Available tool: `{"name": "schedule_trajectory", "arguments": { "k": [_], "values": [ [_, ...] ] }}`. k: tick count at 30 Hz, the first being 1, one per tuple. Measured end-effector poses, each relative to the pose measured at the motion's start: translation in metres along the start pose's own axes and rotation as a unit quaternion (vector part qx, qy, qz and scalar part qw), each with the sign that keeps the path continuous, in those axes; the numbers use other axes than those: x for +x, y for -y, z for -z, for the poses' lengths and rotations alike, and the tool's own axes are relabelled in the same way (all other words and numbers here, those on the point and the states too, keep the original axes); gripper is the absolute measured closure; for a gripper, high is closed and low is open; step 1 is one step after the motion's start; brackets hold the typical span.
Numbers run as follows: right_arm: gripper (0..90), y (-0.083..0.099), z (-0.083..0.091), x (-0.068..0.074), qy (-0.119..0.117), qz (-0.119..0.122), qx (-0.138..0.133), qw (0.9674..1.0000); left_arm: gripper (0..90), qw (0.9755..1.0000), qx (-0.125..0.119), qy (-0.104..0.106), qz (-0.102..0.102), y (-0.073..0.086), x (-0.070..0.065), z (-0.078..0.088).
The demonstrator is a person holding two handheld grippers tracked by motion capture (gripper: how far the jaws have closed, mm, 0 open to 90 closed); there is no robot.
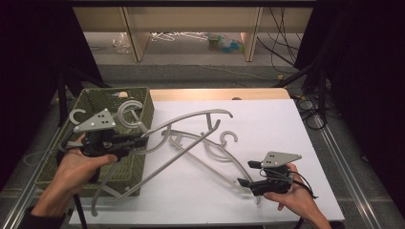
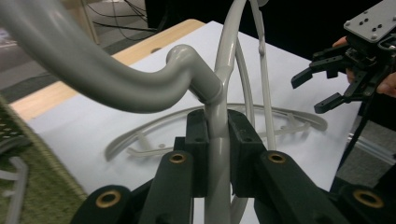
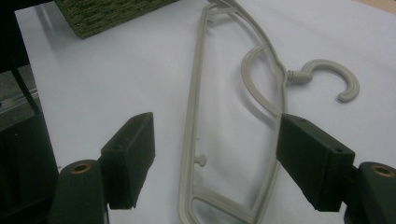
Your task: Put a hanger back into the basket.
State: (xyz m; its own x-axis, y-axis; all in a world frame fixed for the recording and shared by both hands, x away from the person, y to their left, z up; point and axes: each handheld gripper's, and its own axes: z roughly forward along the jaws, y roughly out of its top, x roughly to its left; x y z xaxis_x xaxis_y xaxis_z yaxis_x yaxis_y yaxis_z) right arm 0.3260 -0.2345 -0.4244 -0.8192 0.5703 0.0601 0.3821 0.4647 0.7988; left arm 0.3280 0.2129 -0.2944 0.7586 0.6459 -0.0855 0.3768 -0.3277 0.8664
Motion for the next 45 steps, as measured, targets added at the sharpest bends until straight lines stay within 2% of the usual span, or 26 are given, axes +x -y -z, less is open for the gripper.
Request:
{"name": "schedule_trajectory", "arguments": {
  "k": [2,4,8,10,12,13,14,20,21,22,25,26,27,28,29,32,35,36,37,38,39,41,42,45],
  "values": [
    [29.2,0.001,-0.001,-0.002,0.002,-0.001,0.003,1.0,80.0,0.9999,0.002,-0.012,-0.007,-0.006,0.004,0.008],
    [29.2,0.002,0.0,-0.002,0.002,-0.009,0.006,0.9999,80.0,0.9999,0.002,-0.012,-0.01,-0.007,0.006,0.009],
    [29.1,0.002,-0.001,-0.002,0.0,-0.009,0.004,1.0,80.0,0.9997,0.004,-0.026,-0.004,-0.01,0.016,0.013],
    [28.9,0.003,-0.002,-0.002,0.001,-0.005,0.003,1.0,80.0,0.9991,0.006,-0.041,0.003,-0.013,0.027,0.016],
    [28.9,0.003,-0.002,-0.002,0.0,-0.004,0.003,1.0,80.0,0.999,0.001,-0.045,0.004,-0.014,0.032,0.017],
    [29.0,0.003,-0.002,-0.002,0.0,-0.005,0.002,1.0,80.0,0.9983,0.0,-0.058,0.01,-0.016,0.041,0.021],
    [29.0,0.003,-0.002,-0.002,0.0,-0.005,0.002,1.0,80.0,0.9983,0.0,-0.058,0.01,-0.016,0.041,0.021],
    [28.9,0.003,-0.001,-0.003,-0.005,-0.008,-0.001,1.0,80.0,0.9946,-0.004,-0.102,0.02,-0.021,0.069,0.033],
    [28.9,0.003,-0.001,-0.003,-0.004,-0.007,0.001,1.0,80.0,0.9935,-0.004,-0.111,0.023,-0.022,0.077,0.035],
    [28.9,0.003,-0.001,-0.003,-0.004,-0.007,0.001,1.0,80.0,0.9935,-0.004,-0.111,0.023,-0.022,0.077,0.035],
    [28.9,0.003,-0.002,-0.003,-0.004,-0.009,0.003,0.9999,79.9,0.9924,0.006,-0.12,0.025,-0.022,0.09,0.037],
    [29.0,0.003,-0.002,-0.003,-0.005,-0.01,0.002,0.9999,80.0,0.9911,0.017,-0.13,0.024,-0.021,0.099,0.039],
    [29.0,0.003,-0.002,-0.003,-0.005,-0.01,0.002,0.9999,79.9,0.9911,0.017,-0.13,0.024,-0.021,0.099,0.039],
    [28.9,0.003,-0.002,-0.003,-0.005,-0.011,0.002,0.9999,79.9,0.9902,0.025,-0.135,0.022,-0.02,0.107,0.039],
    [28.9,0.003,-0.001,-0.003,-0.005,-0.011,0.003,0.9999,79.9,0.9902,0.025,-0.135,0.022,-0.02,0.107,0.039],
    [28.9,0.003,-0.001,-0.004,-0.004,-0.011,0.003,0.9999,79.9,0.9883,0.033,-0.145,0.032,-0.017,0.12,0.039],
    [28.9,0.004,-0.001,-0.004,-0.005,-0.013,0.004,0.9999,79.9,0.9859,0.047,-0.158,0.027,-0.014,0.133,0.044],
    [28.9,0.004,-0.002,-0.004,-0.004,-0.012,0.002,0.9999,79.9,0.9844,0.046,-0.167,0.031,-0.012,0.14,0.044],
    [29.0,0.004,-0.002,-0.004,-0.005,-0.012,0.003,0.9999,79.9,0.9844,0.046,-0.167,0.031,-0.012,0.14,0.044],
    [29.0,0.004,-0.002,-0.004,-0.005,-0.012,0.003,0.9999,79.9,0.9841,0.055,-0.168,0.02,-0.012,0.144,0.046],
    [28.9,0.004,-0.002,-0.004,-0.005,-0.013,0.005,0.9999,79.9,0.9833,0.043,-0.173,0.034,-0.01,0.146,0.045],
    [28.9,0.004,-0.002,-0.004,-0.006,-0.013,0.006,0.9999,79.9,0.9824,0.048,-0.178,0.031,-0.008,0.154,0.047],
    [28.9,0.004,-0.001,-0.004,-0.005,-0.016,0.004,0.9999,79.9,0.9819,0.04,-0.181,0.038,-0.006,0.156,0.046],
    [29.0,0.004,-0.001,-0.005,-0.003,-0.015,0.003,0.9999,79.9,0.9794,0.04,-0.194,0.04,-0.002,0.163,0.048]
  ]
}}
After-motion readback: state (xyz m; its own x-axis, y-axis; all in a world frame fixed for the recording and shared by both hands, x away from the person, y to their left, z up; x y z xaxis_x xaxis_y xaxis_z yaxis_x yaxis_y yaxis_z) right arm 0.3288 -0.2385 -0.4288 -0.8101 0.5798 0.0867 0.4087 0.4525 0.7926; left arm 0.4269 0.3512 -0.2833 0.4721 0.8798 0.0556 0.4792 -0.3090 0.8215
